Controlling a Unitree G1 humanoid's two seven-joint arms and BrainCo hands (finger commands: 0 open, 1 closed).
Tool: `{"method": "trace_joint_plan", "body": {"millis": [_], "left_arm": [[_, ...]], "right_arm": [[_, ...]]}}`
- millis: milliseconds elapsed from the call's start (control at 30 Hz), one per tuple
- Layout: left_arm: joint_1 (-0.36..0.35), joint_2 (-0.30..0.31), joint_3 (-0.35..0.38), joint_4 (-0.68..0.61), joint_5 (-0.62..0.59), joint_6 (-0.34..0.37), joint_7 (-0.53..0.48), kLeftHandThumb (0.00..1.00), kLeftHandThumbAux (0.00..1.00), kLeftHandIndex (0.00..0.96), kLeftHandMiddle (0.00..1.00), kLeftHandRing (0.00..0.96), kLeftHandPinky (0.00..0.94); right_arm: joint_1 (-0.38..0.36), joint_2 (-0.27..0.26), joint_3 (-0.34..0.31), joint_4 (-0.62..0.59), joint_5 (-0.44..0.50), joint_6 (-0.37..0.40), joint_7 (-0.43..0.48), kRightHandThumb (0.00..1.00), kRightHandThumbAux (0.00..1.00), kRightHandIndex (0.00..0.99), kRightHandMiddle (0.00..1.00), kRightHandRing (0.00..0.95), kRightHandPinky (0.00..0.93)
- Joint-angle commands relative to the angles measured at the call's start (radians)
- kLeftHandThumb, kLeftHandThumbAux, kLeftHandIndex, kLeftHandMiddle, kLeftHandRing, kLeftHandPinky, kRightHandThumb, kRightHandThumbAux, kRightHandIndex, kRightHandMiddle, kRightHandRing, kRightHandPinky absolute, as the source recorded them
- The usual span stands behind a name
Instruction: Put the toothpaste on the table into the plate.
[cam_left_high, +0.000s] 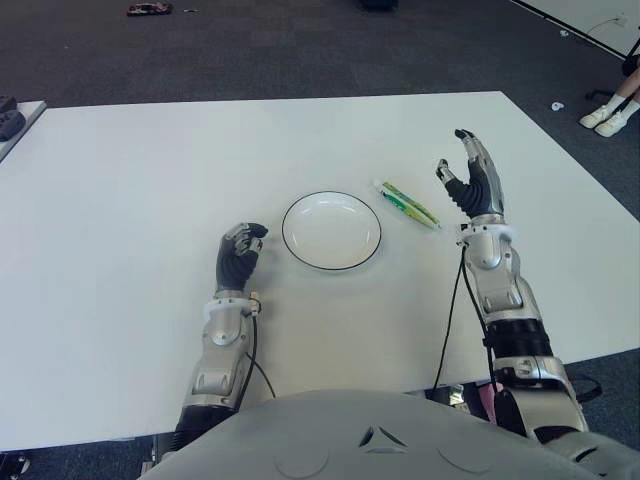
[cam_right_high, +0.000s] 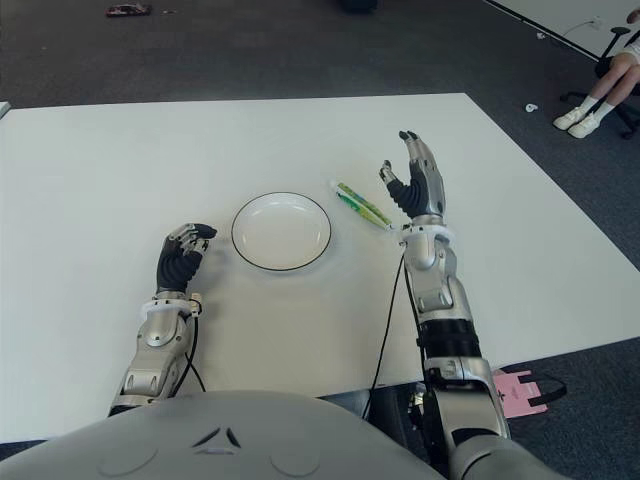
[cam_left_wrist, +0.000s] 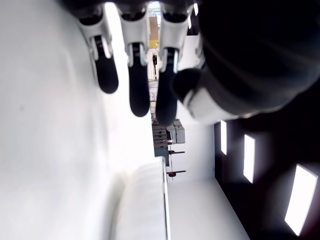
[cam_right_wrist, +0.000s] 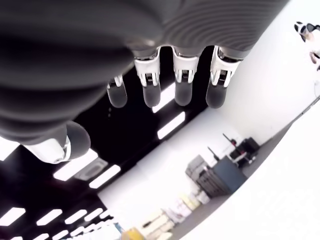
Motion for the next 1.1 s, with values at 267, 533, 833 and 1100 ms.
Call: {"method": "trace_joint_plan", "body": {"millis": [267, 533, 833, 1100], "left_arm": [[0.008, -0.019, -0.005, 0.044, 0.003, -0.011, 0.012, 0.709, 0.722, 0.416, 0.400, 0.337, 0.242], [0.012, -0.021, -0.008, 0.036, 0.012, 0.006, 0.017, 0.710, 0.722, 0.416, 0.402, 0.342, 0.257], [0.015, -0.025, -0.012, 0.031, 0.017, 0.010, 0.025, 0.709, 0.722, 0.415, 0.402, 0.342, 0.268], [0.019, -0.029, -0.015, 0.028, 0.014, 0.010, 0.028, 0.709, 0.722, 0.416, 0.410, 0.344, 0.245]], "right_arm": [[-0.108, -0.064, 0.074, 0.111, -0.013, 0.058, 0.113, 0.584, 0.331, 0.000, 0.000, 0.018, 0.145], [-0.167, -0.111, 0.159, 0.092, -0.078, 0.173, 0.246, 0.542, 0.293, 0.000, 0.000, 0.040, 0.162], [-0.234, -0.161, 0.236, 0.153, -0.105, 0.158, 0.333, 0.503, 0.255, 0.000, 0.000, 0.008, 0.074], [-0.301, -0.201, 0.312, 0.226, -0.137, 0.120, 0.394, 0.498, 0.227, 0.000, 0.000, 0.000, 0.050]]}}
